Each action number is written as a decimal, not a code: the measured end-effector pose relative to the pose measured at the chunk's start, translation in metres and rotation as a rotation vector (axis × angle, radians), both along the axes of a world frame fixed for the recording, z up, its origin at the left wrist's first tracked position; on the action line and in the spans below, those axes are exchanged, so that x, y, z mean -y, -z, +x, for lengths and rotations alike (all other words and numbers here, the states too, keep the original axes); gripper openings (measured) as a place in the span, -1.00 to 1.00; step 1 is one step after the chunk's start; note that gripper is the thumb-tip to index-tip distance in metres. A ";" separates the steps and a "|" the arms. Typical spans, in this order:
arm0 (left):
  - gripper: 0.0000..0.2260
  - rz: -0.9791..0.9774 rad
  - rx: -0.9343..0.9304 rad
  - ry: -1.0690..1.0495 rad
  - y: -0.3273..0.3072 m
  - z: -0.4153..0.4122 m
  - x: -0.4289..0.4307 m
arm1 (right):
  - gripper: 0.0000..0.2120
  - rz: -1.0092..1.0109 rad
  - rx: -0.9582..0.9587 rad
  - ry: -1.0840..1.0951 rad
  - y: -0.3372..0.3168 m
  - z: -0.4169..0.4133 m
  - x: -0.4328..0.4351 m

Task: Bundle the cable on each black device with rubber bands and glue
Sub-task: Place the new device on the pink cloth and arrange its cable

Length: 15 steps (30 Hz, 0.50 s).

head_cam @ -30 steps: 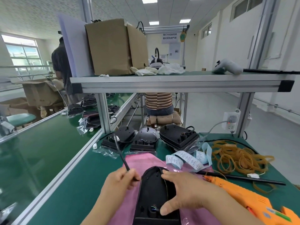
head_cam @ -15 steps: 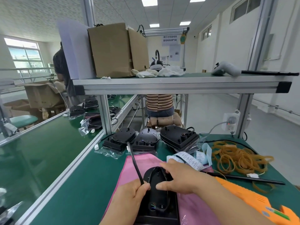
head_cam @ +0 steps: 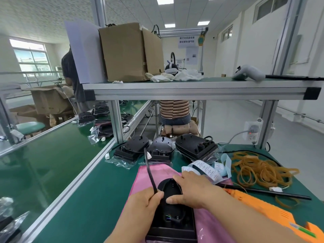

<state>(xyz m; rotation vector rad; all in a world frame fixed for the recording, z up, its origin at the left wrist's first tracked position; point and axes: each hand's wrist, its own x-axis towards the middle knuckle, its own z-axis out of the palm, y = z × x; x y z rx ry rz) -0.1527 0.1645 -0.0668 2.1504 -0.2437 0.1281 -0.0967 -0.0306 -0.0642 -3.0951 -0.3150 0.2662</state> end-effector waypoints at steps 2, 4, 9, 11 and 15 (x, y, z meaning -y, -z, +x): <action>-0.88 -0.056 -0.002 -0.002 0.002 -0.006 -0.003 | -0.11 0.056 -0.001 0.022 0.006 -0.002 -0.001; -0.93 -0.071 0.022 0.004 0.007 -0.012 -0.006 | -0.12 0.105 0.005 0.052 0.010 -0.004 -0.002; -0.87 -0.101 0.010 0.060 0.021 -0.022 -0.016 | -0.21 0.125 0.004 0.078 0.009 -0.005 -0.005; -0.73 0.009 0.021 0.144 0.014 -0.024 -0.019 | -0.26 0.143 0.009 0.081 0.009 -0.004 -0.005; -0.81 0.280 0.184 0.244 0.017 -0.017 -0.021 | -0.26 0.170 -0.001 0.087 0.008 -0.004 -0.005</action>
